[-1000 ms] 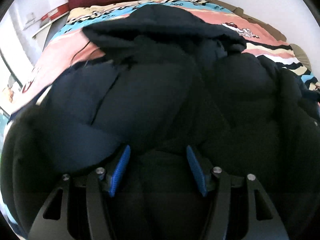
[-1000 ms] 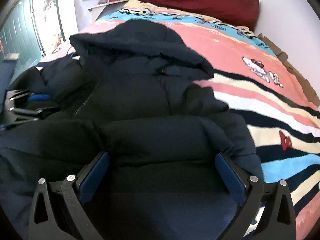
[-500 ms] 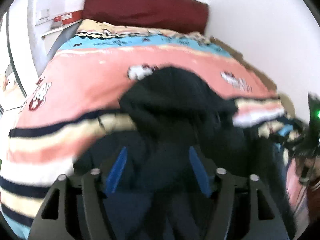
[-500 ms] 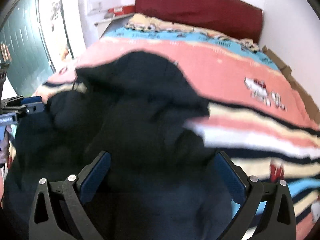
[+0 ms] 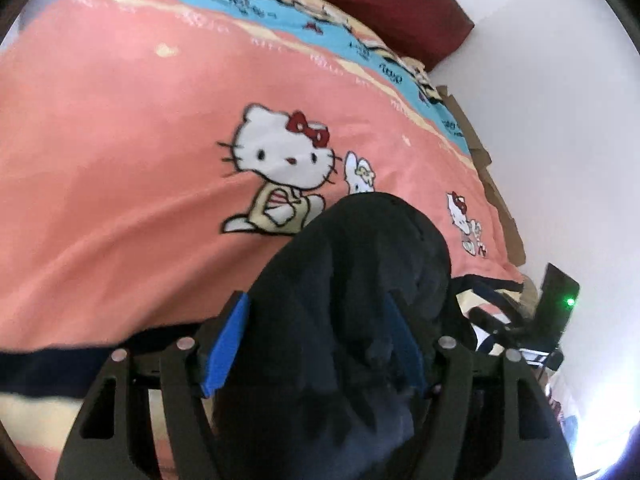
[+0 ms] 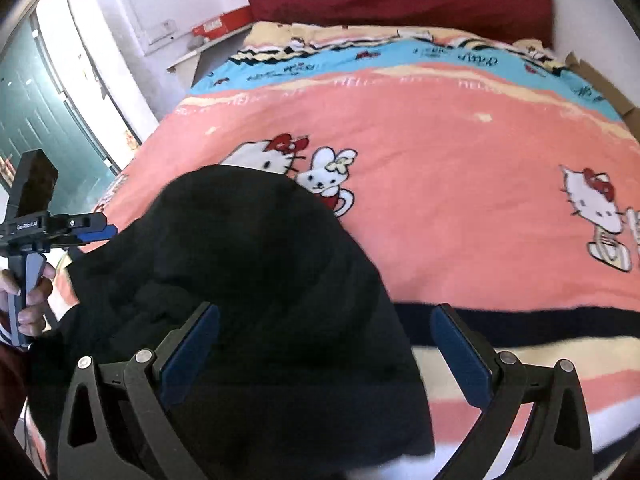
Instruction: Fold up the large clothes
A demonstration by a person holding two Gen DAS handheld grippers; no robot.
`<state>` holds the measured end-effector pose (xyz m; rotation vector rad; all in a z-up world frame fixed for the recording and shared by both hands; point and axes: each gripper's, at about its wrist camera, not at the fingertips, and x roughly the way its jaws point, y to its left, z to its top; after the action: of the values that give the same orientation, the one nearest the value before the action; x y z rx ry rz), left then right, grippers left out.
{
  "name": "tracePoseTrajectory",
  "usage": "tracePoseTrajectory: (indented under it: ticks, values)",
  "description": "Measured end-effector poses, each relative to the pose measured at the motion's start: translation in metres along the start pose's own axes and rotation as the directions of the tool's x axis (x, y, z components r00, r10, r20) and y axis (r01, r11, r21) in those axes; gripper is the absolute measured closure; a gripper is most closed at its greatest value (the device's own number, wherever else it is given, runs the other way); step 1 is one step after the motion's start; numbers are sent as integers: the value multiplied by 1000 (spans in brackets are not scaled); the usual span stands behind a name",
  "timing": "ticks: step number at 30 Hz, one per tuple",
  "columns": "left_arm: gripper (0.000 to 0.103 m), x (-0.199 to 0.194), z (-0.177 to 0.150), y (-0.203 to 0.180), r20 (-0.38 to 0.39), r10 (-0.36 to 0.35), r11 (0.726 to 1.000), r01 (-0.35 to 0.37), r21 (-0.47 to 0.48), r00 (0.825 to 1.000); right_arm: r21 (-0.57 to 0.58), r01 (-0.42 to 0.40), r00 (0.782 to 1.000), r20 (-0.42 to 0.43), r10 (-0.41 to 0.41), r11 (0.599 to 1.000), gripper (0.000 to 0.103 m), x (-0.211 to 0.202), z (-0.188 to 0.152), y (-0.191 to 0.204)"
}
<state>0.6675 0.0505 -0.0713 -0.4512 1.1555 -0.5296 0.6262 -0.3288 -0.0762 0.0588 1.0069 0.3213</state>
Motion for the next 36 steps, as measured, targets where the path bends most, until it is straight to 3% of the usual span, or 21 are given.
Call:
tracePoseTrajectory:
  ticks: [3, 8, 11, 14, 15, 18, 21, 29, 32, 35, 36]
  values:
    - [36, 24, 5, 2, -40, 8, 1000, -7, 23, 999, 17, -31, 999, -38, 32, 999, 1, 25, 6, -12]
    - [36, 44, 2, 17, -75, -78, 996, 76, -42, 994, 55, -93, 991, -95, 98, 994, 1, 60, 7, -23]
    - [35, 51, -3, 16, -92, -73, 997, 70, -27, 993, 70, -106, 987, -111, 113, 992, 4, 69, 7, -22]
    - [36, 44, -7, 8, -61, -53, 999, 53, -8, 997, 57, -128, 988, -80, 132, 990, 61, 61, 9, -13]
    - [39, 41, -10, 2, -53, -28, 999, 29, 26, 998, 37, -121, 990, -74, 123, 992, 72, 57, 11, -8]
    - [59, 31, -18, -15, -42, 6, 995, -2, 98, 999, -15, -99, 994, -49, 98, 995, 84, 39, 11, 6]
    - [69, 6, -32, -31, 19, 27, 988, -29, 150, 999, -58, -98, 995, -11, 98, 993, 88, 9, 4, 20]
    - [70, -83, -113, -66, 64, -54, 970, 37, 241, 996, -188, -146, 982, 91, 165, 971, 89, -109, -62, 67]
    - [70, -109, -147, -71, 70, -23, 961, 3, 276, 997, -217, -141, 978, 119, 169, 966, 90, -147, -103, 84]
    - [70, -132, -188, -66, 86, 29, 954, -53, 296, 996, -286, -47, 985, 147, 93, 957, 91, -163, -139, 106]
    - [70, -134, -198, -63, 85, 49, 955, -72, 287, 995, -269, -52, 984, 151, 95, 962, 92, -164, -152, 108]
